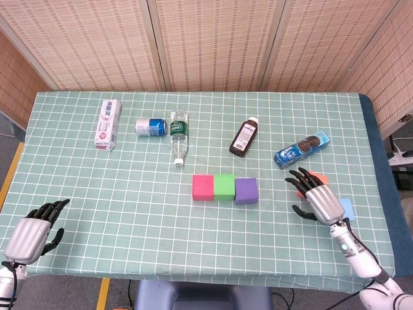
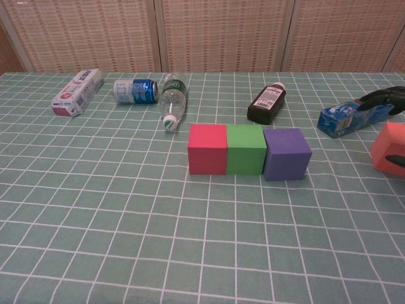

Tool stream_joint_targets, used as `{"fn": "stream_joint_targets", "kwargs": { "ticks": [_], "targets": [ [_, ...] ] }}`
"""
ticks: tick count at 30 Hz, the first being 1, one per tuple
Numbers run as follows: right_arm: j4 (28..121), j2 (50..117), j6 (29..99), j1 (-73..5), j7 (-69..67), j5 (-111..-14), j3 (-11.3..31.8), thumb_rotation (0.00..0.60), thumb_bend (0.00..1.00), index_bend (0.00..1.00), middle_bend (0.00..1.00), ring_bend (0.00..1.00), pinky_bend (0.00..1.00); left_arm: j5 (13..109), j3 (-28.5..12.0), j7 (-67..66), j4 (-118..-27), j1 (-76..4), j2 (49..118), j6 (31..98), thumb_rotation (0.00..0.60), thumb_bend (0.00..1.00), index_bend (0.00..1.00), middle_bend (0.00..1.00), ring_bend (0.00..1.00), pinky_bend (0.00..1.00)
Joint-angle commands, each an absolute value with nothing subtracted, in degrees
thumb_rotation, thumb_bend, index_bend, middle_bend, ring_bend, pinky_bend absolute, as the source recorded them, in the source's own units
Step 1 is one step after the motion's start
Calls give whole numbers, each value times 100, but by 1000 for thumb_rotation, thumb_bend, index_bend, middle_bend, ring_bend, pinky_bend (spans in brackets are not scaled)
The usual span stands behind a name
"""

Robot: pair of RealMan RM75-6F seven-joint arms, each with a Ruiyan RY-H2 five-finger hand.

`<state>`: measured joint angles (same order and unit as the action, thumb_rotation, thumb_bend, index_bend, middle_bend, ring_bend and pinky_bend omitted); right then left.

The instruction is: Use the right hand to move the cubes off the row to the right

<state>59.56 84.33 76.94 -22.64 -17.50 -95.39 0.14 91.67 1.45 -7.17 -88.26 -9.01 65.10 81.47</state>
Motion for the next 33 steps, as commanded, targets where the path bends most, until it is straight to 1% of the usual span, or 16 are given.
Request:
{"fn": "stream_joint_targets", "kwargs": {
  "ticks": [1,6,9,14,20,22,25,27,29,33],
  "targets": [
    [6012,8564,7307,-2579,-1890,-9675,-51,600,214,162,76,0,207,9175,142,-689,-8827,-884,6495,8191,600,469,132,202,219,398],
    [6167,8638,6832,-2847,-2137,-9583,-48,600,148,149,76,0,207,9160,135,-639,-8813,-876,6484,8206,600,469,132,202,218,398],
    [6193,8711,6549,-3024,-2361,-9484,-1,600,129,135,76,0,207,9180,140,-636,-8814,-878,6480,8212,600,470,132,202,219,398],
    [6049,8894,6399,-3194,-2576,-9401,78,600,128,128,76,0,207,9192,139,-599,-8806,-857,6473,8260,600,469,132,202,218,398],
    [5860,9067,6413,-3327,-2826,-9419,96,600,129,132,75,0,207,9161,130,-578,-8802,-865,6466,8231,600,469,132,202,219,398],
    [5730,9165,6434,-3358,-2880,-9420,101,600,129,149,78,0,207,9176,134,-594,-8804,-866,6469,8236,600,469,132,202,218,398],
    [5524,9310,6441,-3390,-2977,-9400,101,600,129,188,120,6,226,9196,143,-614,-8809,-862,6473,8245,600,469,132,201,218,398],
    [5397,9381,6426,-3410,-3017,-9383,99,600,129,204,139,28,236,9196,144,-614,-8808,-861,6474,8244,600,469,132,202,218,397],
    [5243,9464,6438,-3421,-3048,-9368,97,600,129,222,174,79,248,9190,141,-611,-8809,-864,6473,8238,600,469,132,202,219,398],
    [4975,9601,6537,-3403,-3076,-9363,81,600,129,276,275,203,361,9196,140,-598,-8805,-859,6469,8252,600,468,132,202,218,398]
  ]
}}
